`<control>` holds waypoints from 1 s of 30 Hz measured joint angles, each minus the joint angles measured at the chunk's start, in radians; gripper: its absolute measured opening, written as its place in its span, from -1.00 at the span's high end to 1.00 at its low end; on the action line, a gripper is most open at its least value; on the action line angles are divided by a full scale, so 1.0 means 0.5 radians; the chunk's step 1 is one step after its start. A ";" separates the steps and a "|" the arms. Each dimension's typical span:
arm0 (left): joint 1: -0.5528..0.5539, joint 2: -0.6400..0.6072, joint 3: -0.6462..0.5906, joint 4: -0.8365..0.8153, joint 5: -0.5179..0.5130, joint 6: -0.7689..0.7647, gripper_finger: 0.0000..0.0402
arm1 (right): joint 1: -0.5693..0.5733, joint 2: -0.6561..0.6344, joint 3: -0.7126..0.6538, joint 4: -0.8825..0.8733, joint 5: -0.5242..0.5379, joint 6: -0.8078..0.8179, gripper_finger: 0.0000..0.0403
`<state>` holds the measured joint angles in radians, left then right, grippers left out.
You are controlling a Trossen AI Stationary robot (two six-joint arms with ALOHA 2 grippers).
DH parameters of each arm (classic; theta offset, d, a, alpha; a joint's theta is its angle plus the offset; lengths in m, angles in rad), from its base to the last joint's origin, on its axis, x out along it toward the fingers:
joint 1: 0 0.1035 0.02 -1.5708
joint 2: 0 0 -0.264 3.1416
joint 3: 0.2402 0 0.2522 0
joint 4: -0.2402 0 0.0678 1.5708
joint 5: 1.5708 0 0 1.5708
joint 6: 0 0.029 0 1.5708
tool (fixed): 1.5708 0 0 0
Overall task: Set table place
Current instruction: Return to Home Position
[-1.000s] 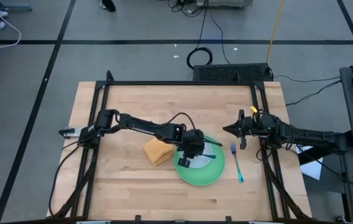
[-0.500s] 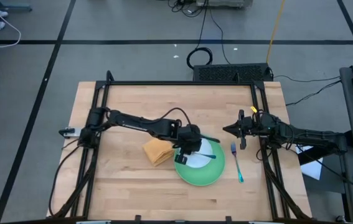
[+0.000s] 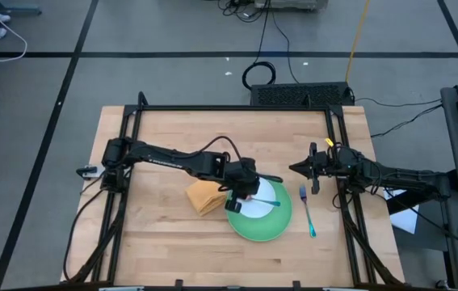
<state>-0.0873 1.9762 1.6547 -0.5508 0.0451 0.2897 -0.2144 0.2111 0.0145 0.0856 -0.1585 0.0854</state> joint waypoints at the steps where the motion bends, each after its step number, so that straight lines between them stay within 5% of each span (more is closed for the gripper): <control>1: 0.000 0.000 0.000 0.001 -0.017 -0.003 0.57 | 0.000 0.000 0.000 0.000 0.000 0.000 1.00; 6: -0.005 -0.001 0.000 -0.009 -0.058 0.003 0.60 | 0.000 0.000 0.000 0.000 0.000 0.000 1.00; 12: -0.043 -0.124 -0.002 -0.218 -0.152 -0.016 0.96 | 0.000 0.001 0.000 0.001 0.001 0.001 1.00; 30: 0.013 -0.809 0.000 -0.656 -0.220 -0.096 1.00 | 0.000 0.039 0.000 0.015 0.000 0.015 1.00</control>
<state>-0.0807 1.5715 1.6547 -0.8789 -0.0650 0.2417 -0.2145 0.2309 0.0147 0.0933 -0.1585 0.0929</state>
